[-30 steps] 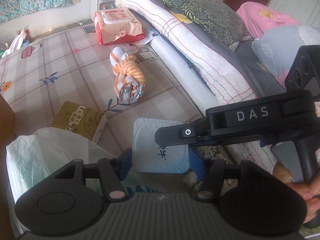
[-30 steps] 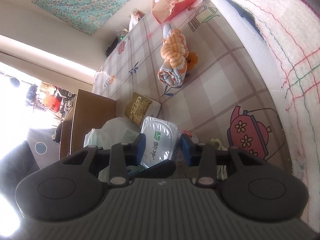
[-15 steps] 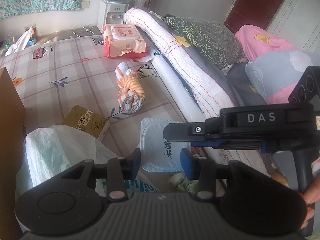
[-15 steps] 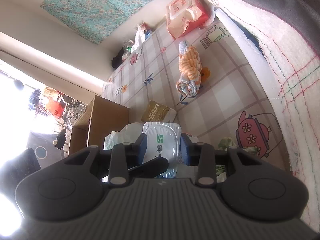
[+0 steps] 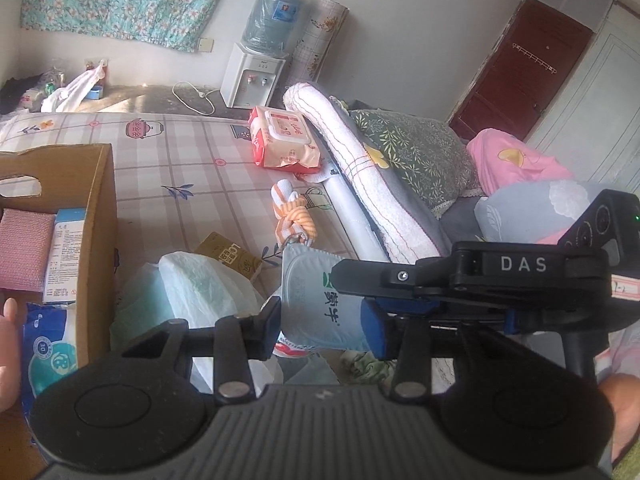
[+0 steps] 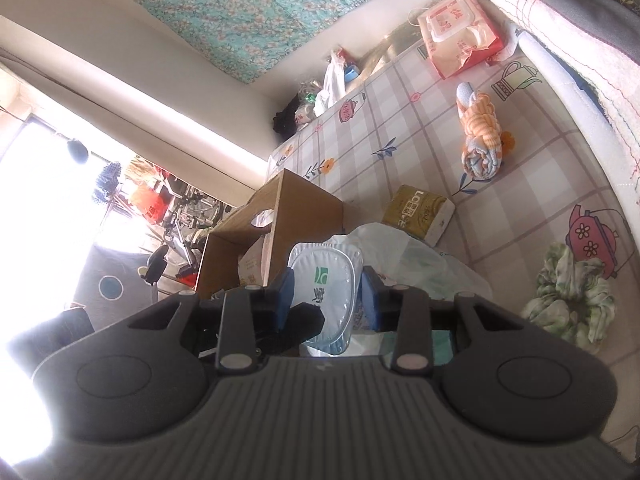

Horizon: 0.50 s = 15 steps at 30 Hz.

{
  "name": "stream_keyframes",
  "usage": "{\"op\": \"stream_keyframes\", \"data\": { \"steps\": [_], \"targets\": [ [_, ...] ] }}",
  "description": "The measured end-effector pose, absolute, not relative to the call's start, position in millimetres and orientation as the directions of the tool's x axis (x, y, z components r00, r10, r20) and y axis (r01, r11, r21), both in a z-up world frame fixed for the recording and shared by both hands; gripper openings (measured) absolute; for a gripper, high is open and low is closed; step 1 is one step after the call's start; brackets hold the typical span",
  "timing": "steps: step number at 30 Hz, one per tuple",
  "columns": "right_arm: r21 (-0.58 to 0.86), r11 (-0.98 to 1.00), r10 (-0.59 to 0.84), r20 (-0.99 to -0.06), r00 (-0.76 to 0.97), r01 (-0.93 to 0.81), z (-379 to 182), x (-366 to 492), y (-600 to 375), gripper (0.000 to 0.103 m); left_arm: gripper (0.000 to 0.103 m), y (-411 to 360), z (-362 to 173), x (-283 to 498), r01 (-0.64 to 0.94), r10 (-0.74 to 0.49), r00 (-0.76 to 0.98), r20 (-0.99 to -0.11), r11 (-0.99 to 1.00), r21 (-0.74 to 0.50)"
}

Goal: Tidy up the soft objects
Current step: 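Lift the yogurt cup with the right gripper and carry it over the box, then lower the yogurt cup into the box and open the right gripper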

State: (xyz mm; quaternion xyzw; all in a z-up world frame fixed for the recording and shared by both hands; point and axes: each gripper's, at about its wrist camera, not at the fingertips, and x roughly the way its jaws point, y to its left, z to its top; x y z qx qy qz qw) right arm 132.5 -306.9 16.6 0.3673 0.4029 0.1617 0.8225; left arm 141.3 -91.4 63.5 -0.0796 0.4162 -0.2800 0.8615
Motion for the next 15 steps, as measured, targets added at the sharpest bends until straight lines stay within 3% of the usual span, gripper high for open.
{"op": "stream_keyframes", "data": {
  "steps": [7, 15],
  "targets": [
    [0.756, 0.646, 0.674, -0.499, 0.545, -0.106, 42, 142, -220, 0.037, 0.045, -6, 88, 117, 0.296, -0.511, 0.576, -0.639, 0.858, -0.419],
    [0.793, 0.581, 0.799, -0.511, 0.318, -0.184, 22, 167, -95, 0.037, 0.045, 105, 72, 81, 0.065, -0.367, 0.642, -0.673, 0.901, -0.43]
  ]
}}
